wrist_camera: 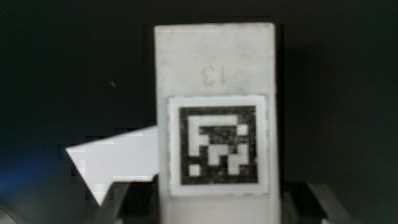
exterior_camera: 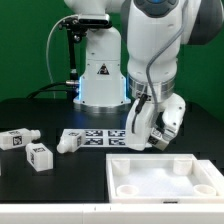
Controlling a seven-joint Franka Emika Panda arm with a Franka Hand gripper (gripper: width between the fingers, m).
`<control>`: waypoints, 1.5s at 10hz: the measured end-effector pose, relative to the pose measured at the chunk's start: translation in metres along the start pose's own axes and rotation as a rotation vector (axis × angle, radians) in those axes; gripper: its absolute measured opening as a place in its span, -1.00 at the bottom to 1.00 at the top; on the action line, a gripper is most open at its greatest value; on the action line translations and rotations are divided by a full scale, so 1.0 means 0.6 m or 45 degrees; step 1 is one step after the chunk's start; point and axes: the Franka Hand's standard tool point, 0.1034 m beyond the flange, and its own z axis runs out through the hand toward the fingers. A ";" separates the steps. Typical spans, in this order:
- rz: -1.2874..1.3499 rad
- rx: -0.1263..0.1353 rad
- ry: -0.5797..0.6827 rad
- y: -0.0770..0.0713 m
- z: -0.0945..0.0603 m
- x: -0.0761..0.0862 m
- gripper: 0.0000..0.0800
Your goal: Assemble square table
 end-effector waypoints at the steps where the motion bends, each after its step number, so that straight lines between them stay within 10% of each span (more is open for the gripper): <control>1: -0.030 -0.006 -0.006 0.004 0.002 -0.005 -0.29; 4: -0.059 -0.011 -0.021 0.007 0.004 -0.012 -0.29; 8: -0.077 -0.013 -0.019 0.007 0.006 -0.011 0.55; 15: -0.751 -0.052 0.004 0.038 -0.071 -0.051 0.62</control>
Offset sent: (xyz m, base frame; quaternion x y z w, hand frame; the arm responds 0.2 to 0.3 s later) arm 0.0000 0.0000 0.0000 0.0000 0.0000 0.0650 0.9979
